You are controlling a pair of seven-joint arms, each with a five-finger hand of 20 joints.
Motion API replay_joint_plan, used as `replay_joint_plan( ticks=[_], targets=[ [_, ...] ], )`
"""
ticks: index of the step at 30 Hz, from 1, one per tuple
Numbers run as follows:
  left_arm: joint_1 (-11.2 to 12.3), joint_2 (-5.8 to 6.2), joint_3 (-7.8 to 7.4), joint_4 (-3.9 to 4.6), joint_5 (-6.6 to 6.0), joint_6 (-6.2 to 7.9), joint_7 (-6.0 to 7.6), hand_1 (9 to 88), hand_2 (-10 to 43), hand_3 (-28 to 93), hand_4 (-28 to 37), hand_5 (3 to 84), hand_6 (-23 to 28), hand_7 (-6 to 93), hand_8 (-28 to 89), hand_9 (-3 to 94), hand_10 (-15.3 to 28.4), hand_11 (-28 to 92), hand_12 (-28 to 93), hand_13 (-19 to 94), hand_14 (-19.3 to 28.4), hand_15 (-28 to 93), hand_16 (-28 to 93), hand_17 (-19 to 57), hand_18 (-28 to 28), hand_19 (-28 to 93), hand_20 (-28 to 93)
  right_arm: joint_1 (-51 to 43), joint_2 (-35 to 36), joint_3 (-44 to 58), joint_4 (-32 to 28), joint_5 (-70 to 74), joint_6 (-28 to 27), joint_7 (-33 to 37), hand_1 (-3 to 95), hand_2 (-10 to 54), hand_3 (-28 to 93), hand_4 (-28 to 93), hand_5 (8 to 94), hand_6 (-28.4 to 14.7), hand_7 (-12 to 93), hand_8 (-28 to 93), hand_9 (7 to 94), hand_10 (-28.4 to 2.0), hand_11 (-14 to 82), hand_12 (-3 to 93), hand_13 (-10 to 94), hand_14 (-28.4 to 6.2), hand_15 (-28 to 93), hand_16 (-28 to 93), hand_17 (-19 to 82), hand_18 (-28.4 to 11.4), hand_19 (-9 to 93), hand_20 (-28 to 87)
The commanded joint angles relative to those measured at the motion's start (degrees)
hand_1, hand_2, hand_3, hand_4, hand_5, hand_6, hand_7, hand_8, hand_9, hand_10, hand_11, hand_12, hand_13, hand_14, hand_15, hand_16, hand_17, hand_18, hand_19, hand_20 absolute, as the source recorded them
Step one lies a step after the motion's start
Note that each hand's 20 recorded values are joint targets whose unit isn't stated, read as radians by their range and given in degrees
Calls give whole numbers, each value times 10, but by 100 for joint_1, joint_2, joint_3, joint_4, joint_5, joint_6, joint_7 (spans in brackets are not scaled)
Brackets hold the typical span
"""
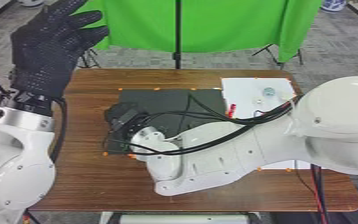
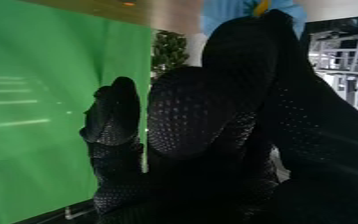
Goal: Arrange flowers
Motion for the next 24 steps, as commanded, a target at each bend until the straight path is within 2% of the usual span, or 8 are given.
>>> replay_joint_plan(
  ticks=[1, 7, 9, 13, 17, 19, 21, 24],
  targets=[
    [104, -109, -85, 31, 20, 13, -24, 202, 90, 762, -283, 360, 96, 121, -81, 301, 196, 268, 116, 234, 276, 555, -103, -86, 251, 589, 110, 193, -42, 37, 59, -81, -96, 231, 488, -95, 620, -283, 782, 22, 219, 0, 884, -82, 432, 223, 837, -30, 693, 210, 440, -182, 932, 290],
    [40, -173, -22, 113, 8, -116, -64, 204, 90, 762, -283, 360, 96, 121, -82, 301, 196, 269, 116, 235, 275, 556, -103, -86, 251, 589, 109, 209, -33, -14, 77, -87, 115, 428, 479, -95, 569, -283, 756, 20, 218, -9, 873, -83, 441, 219, 830, -31, 694, 208, 435, -185, 932, 286],
    [190, -177, -122, 75, 9, -107, -32, 204, 90, 763, -283, 360, 96, 121, -81, 301, 196, 269, 116, 235, 275, 556, -103, -86, 251, 590, 109, 196, -56, 3, 85, -111, 30, 401, 479, -95, 562, -283, 749, 19, 217, -14, 872, -83, 442, 216, 829, -32, 694, 208, 434, -185, 932, 285],
    [80, -212, -26, 108, 12, -96, -62, 207, 89, 763, -283, 360, 96, 122, -81, 301, 196, 269, 116, 235, 276, 556, -104, -86, 251, 590, 108, 172, 17, 67, 48, -182, -29, 381, 489, -95, 535, -283, 740, 21, 215, -25, 872, -84, 444, 215, 830, -32, 695, 206, 433, -185, 932, 284],
    [156, -252, -99, 109, 19, -120, -98, 208, 89, 764, -283, 360, 96, 123, -81, 301, 196, 271, 115, 234, 276, 557, -104, -86, 251, 590, 108, 152, 108, 101, 10, -177, 6, 368, 467, -95, 565, -283, 727, 22, 209, -60, 870, -84, 444, 216, 827, -32, 696, 206, 432, -187, 932, 284],
    [298, -296, -240, 87, 12, -152, -140, 208, 89, 764, -283, 360, 96, 122, -82, 301, 196, 271, 115, 235, 276, 557, -104, -86, 251, 591, 108, 52, 287, 282, -92, -147, -105, 175, 430, -95, 623, -283, 728, 24, 209, -107, 865, -85, 446, 216, 824, -34, 698, 206, 430, -188, 932, 285],
    [244, -326, -294, 82, 49, -80, -254, 209, 89, 763, -283, 360, 96, 122, -82, 301, 196, 271, 115, 235, 276, 557, -103, -86, 251, 590, 107, 143, 489, 269, -197, -14, 122, -259, 385, -95, 674, -283, 724, 23, 215, -134, 862, -87, 447, 216, 818, -37, 701, 208, 425, -191, 932, 286],
    [676, -328, -678, -21, 36, -43, -202, 209, 90, 763, -282, 360, 96, 123, -82, 302, 196, 271, 115, 235, 276, 557, -104, -86, 251, 591, 106, 273, 600, 160, -352, 46, 231, -697, 293, -53, 752, -281, 729, 19, 213, -136, 858, -96, 448, 219, 806, -53, 713, 206, 403, -205, 932, 292]
  ],
)
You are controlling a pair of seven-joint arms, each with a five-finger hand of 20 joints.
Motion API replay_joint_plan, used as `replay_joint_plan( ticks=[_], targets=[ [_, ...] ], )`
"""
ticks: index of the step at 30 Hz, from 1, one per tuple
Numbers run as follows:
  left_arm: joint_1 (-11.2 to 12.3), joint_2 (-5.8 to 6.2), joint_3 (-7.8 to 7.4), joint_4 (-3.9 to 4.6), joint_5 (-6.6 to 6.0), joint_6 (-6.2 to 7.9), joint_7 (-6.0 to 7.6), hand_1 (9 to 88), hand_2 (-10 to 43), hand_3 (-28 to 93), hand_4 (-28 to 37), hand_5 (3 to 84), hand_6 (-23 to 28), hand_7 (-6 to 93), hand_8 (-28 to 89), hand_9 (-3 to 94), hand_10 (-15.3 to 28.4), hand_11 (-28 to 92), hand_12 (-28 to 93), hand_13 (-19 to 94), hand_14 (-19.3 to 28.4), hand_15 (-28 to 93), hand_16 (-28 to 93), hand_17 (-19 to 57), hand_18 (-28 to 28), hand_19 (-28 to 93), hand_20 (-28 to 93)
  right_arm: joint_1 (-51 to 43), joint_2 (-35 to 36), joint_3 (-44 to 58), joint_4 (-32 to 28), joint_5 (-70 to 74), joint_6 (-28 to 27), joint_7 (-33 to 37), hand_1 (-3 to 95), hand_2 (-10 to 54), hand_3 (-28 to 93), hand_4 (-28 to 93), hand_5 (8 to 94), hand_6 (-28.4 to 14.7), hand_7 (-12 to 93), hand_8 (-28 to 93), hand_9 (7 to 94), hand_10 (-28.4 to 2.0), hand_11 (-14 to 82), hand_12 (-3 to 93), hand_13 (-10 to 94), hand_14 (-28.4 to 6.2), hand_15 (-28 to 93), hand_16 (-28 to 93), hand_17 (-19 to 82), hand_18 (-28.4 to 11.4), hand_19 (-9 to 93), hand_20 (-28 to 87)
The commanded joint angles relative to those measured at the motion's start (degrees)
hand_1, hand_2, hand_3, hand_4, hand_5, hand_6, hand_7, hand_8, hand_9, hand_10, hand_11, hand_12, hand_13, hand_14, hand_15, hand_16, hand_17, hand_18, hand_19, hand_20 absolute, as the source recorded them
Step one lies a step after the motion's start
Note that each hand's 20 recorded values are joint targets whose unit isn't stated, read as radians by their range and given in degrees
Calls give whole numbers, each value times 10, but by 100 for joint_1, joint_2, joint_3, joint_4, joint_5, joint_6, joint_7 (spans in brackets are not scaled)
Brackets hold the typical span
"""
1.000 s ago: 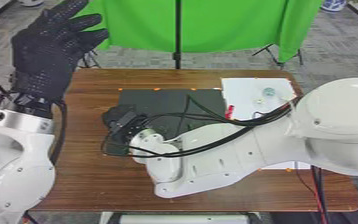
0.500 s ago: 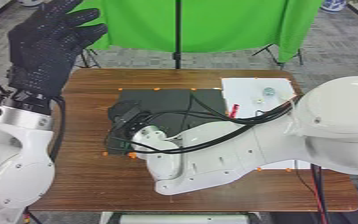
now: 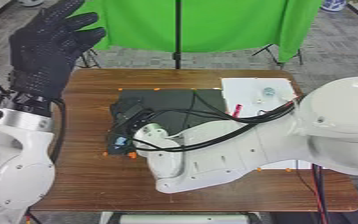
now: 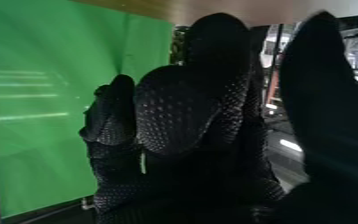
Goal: Arrange flowers
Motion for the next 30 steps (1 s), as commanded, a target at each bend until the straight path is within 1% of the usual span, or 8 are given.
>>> replay_joint_plan(
  ticks=[1, 8, 14, 17, 18, 19, 21, 30],
  targets=[
    [657, -153, -622, -115, 48, 37, -183, 209, 90, 764, -282, 360, 97, 122, -82, 301, 196, 272, 115, 235, 276, 557, -104, -86, 251, 591, 105, 217, 572, 124, -367, -8, 189, -1083, 282, -38, 765, -280, 733, 17, 210, -137, 855, -100, 448, 219, 801, -60, 719, 207, 395, -210, 931, 290],
    [825, -259, -752, -102, 60, -11, -262, 210, 90, 764, -282, 360, 96, 123, -82, 302, 196, 273, 115, 236, 276, 559, -104, -86, 252, 592, 105, 58, 1012, 305, -648, 70, -145, -2032, 266, 0, 815, -263, 753, 18, 203, -134, 840, -111, 453, 221, 773, -81, 740, 210, 350, -220, 911, 271],
    [953, -210, -723, -73, 9, -152, 32, 211, 90, 764, -283, 360, 96, 123, -82, 302, 197, 273, 114, 235, 276, 559, -105, -86, 252, 593, 104, 205, 962, -28, -807, -65, -174, -2060, 231, 28, 844, -255, 772, 18, 198, -134, 789, -138, 468, 232, 696, -114, 779, 213, 274, -219, 821, 259],
    [937, -415, -755, -65, 87, -146, -470, 211, 90, 765, -283, 360, 96, 124, -82, 302, 197, 273, 114, 235, 276, 559, -105, -86, 252, 593, 103, -456, 1190, 529, -777, -314, -674, -2377, 210, 53, 844, -254, 758, 18, 194, -137, 790, -139, 472, 230, 574, -139, 811, 206, 217, -207, 771, 268],
    [890, -298, -708, -65, 53, -121, -200, 211, 90, 765, -283, 360, 96, 124, -82, 302, 196, 274, 115, 235, 276, 559, -105, -86, 252, 593, 103, 82, 988, 37, -774, -86, -269, -2200, 206, 57, 843, -254, 752, 18, 193, -138, 791, -139, 472, 229, 554, -141, 814, 201, 205, -205, 759, 271],
    [848, -377, -697, -52, 76, -121, -396, 211, 90, 765, -283, 360, 97, 123, -83, 302, 196, 274, 115, 235, 276, 559, -106, -86, 252, 593, 103, -284, 1159, 396, -790, -249, -583, -2311, 200, 58, 850, -256, 750, 19, 195, -141, 686, -161, 477, 217, 541, -146, 817, 190, 199, -205, 749, 282],
    [834, -368, -704, -72, 73, -100, -373, 211, 90, 764, -283, 360, 97, 123, -83, 302, 196, 274, 115, 236, 276, 559, -106, -86, 252, 593, 102, -221, 1173, 362, -814, -284, -563, -2364, 187, 67, 858, -260, 733, 19, 197, -145, 545, -191, 454, 192, 476, -160, 809, 164, 176, -205, 733, 294],
    [732, -392, -643, -51, 72, -75, -395, 212, 90, 765, -282, 361, 97, 123, -82, 302, 197, 274, 114, 236, 276, 560, -105, -86, 251, 594, 99, -308, 1244, 522, -815, -391, -886, -2777, 154, 86, 867, -272, 701, 23, 192, -155, 434, -195, 257, 142, 285, -177, 695, 65, 87, -193, 666, 290]
  ],
)
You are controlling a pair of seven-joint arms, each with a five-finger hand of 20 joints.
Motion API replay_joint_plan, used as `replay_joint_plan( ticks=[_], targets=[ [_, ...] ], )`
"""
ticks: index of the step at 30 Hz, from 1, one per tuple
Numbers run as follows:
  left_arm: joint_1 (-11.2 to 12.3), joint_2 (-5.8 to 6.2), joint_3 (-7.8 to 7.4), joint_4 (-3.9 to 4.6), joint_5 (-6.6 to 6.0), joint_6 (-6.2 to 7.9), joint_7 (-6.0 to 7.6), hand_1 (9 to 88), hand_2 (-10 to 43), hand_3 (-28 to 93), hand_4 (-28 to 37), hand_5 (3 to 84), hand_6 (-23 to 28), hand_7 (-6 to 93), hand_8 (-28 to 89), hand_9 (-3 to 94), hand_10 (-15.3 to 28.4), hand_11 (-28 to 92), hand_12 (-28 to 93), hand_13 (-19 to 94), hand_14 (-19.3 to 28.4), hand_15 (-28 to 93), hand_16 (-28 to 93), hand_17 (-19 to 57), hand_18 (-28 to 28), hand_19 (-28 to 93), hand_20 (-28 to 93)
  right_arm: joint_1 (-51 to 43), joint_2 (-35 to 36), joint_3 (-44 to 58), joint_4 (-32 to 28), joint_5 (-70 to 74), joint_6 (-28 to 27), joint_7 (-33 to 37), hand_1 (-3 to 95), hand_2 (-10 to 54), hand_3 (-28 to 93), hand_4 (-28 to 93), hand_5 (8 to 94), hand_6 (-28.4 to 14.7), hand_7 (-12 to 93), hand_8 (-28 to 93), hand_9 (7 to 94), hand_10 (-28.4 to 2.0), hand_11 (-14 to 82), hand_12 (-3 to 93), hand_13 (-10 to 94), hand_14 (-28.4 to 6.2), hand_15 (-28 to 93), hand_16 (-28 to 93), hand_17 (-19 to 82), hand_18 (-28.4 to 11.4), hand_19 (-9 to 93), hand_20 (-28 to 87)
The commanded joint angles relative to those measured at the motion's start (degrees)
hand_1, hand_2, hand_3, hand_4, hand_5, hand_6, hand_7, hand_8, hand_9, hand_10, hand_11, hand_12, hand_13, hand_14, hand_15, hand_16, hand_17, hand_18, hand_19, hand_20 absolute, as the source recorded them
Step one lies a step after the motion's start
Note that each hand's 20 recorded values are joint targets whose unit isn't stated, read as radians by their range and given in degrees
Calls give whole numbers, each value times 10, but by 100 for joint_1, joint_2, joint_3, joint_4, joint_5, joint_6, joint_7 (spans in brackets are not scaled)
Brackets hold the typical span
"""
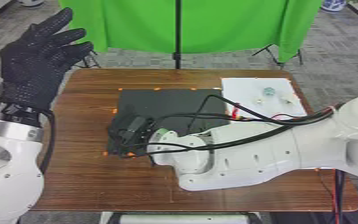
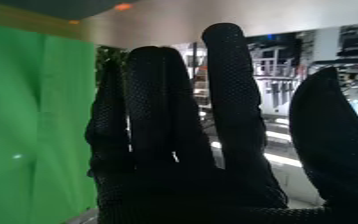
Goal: Arrange flowers
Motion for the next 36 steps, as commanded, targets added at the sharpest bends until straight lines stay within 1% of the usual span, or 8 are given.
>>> replay_joint_plan(
  ticks=[1, 3, 7, 10, 17, 23, 30, 36],
  targets=[
    [-62, -59, 72, 31, 35, 13, -52, 212, 91, 764, -283, 361, 97, 123, -82, 302, 197, 274, 114, 236, 276, 560, -105, -86, 251, 593, 99, -40, 89, 94, -53, -161, -315, -373, 152, 89, 867, -275, 700, 26, 192, -157, 417, -183, 225, 139, 270, -173, 643, 62, 75, -192, 650, 287],
    [-57, -64, 62, 34, 25, 12, -37, 212, 91, 764, -283, 361, 97, 123, -82, 303, 197, 274, 113, 236, 276, 560, -106, -86, 251, 593, 97, -19, 53, 43, -45, -249, -303, -313, 150, 92, 866, -279, 700, 28, 191, -158, 402, -174, 197, 136, 256, -167, 591, 65, 62, -191, 633, 284],
    [-243, -66, 193, 113, 31, -87, -86, 212, 90, 765, -283, 361, 97, 124, -82, 303, 197, 275, 114, 237, 275, 561, -105, -86, 250, 593, 96, -134, 102, 165, -70, -387, -533, -238, 135, 109, 855, -281, 686, 33, 189, -161, 372, -167, 161, 127, 227, -168, 504, 78, 37, -185, 600, 271],
    [-347, -77, 280, 149, 28, -95, -93, 213, 91, 764, -283, 361, 97, 124, -83, 303, 197, 275, 113, 237, 275, 560, -106, -87, 250, 593, 96, -205, 111, 226, -75, -515, -664, -185, 112, 122, 835, -281, 675, 35, 185, -163, 350, -167, 140, 126, 202, -168, 460, 96, 15, -184, 580, 262],
    [-522, -112, 378, 240, 39, -228, -185, 212, 91, 765, -282, 361, 97, 124, -83, 303, 197, 275, 113, 236, 276, 561, -106, -87, 250, 593, 95, -497, 204, 579, -93, -600, -1337, -1, 78, 149, 801, -282, 633, 41, 177, -165, 307, -168, 115, 126, 157, -172, 420, 120, -21, -181, 562, 251],
    [-634, -144, 447, 289, 33, -272, -269, 213, 91, 765, -282, 361, 97, 122, -83, 304, 197, 275, 113, 236, 275, 561, -106, -87, 250, 593, 94, -764, 268, 954, -81, -639, -2043, 60, 47, 186, 760, -282, 588, 43, 168, -165, 273, -162, 98, 128, 123, -171, 404, 135, -42, -177, 554, 247],
    [-696, -165, 501, 319, 61, -288, -377, 213, 90, 767, -283, 361, 97, 124, -82, 303, 198, 275, 113, 236, 276, 561, -107, -87, 251, 594, 94, -869, 284, 1047, -76, -529, -1984, 262, 20, 211, 734, -283, 534, 39, 163, -161, 254, -163, 83, 136, 105, -171, 390, 151, -60, -173, 547, 246],
    [-507, -159, 382, 252, 40, -246, -326, 213, 90, 766, -283, 361, 97, 124, -83, 303, 197, 275, 113, 236, 276, 562, -107, -88, 251, 596, 93, -748, 228, 860, -85, -404, -1540, 309, 15, 209, 742, -283, 520, 37, 164, -158, 261, -165, 87, 143, 110, -174, 399, 162, -61, -175, 549, 247]
  ],
)
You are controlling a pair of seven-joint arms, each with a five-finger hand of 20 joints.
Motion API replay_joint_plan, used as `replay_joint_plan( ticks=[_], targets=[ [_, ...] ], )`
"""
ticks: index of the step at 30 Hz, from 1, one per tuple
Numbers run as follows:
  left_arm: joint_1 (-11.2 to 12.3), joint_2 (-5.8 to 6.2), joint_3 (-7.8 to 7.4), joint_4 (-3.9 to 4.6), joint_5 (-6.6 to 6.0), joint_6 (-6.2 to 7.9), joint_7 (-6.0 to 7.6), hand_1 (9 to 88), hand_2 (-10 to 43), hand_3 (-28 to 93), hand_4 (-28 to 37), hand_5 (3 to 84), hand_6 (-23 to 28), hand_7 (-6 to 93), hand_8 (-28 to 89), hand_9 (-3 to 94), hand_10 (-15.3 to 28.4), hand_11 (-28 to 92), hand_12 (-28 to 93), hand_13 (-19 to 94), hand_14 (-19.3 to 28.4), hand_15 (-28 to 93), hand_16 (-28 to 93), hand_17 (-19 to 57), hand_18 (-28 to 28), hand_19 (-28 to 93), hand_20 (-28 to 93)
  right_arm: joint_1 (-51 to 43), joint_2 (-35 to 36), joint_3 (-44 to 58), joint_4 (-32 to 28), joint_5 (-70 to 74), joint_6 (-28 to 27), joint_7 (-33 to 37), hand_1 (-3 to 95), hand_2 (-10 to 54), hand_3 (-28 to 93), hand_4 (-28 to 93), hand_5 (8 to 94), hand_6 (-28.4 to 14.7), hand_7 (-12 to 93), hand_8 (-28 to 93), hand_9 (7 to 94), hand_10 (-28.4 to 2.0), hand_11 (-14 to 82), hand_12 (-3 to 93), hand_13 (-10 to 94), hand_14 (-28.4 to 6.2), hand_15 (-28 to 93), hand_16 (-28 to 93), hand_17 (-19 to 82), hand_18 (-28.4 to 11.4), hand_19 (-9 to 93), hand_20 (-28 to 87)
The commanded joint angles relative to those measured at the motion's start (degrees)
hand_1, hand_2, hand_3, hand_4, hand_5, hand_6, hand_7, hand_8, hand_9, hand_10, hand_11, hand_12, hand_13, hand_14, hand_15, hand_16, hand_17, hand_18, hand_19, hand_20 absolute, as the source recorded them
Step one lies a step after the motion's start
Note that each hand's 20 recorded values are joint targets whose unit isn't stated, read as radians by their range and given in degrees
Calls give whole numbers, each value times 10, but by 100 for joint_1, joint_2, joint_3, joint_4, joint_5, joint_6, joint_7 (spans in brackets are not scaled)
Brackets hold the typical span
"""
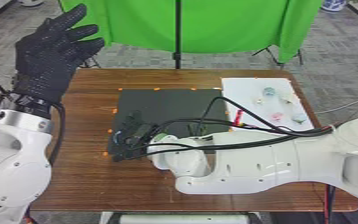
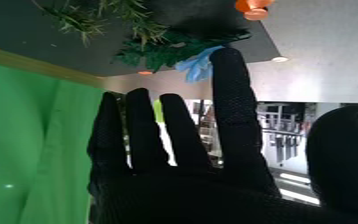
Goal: Arrange flowers
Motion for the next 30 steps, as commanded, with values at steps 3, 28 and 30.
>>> replay_joint_plan(
  ticks=[3, 28, 30],
  targets=[
    [189, -59, -63, -13, 40, -22, -50, 213, 91, 765, -283, 361, 97, 123, -83, 303, 198, 275, 113, 236, 276, 562, -107, -87, 251, 596, 93, 158, -7, -162, -35, 132, 541, 200, 15, 204, 752, -282, 505, 37, 164, -157, 267, -164, 95, 144, 116, -177, 410, 162, -58, -177, 554, 248],
    [739, -166, -426, -211, 57, 163, -99, 213, 92, 766, -283, 363, 98, 125, -84, 303, 197, 276, 113, 238, 277, 562, -107, -87, 251, 595, 90, 398, 149, -645, -178, 238, 1941, 211, 6, 182, 789, -282, 515, 25, 173, -155, 320, -198, 122, 143, 143, -199, 473, 127, -50, -189, 569, 242],
    [887, -197, -537, -258, 68, 178, -134, 213, 92, 766, -283, 363, 98, 125, -84, 303, 197, 276, 113, 238, 277, 562, -107, -87, 251, 596, 90, 392, 278, -654, -292, 257, 2059, 283, 3, 182, 793, -282, 523, 26, 175, -158, 324, -198, 125, 142, 144, -200, 477, 123, -50, -189, 571, 242]
  ],
)
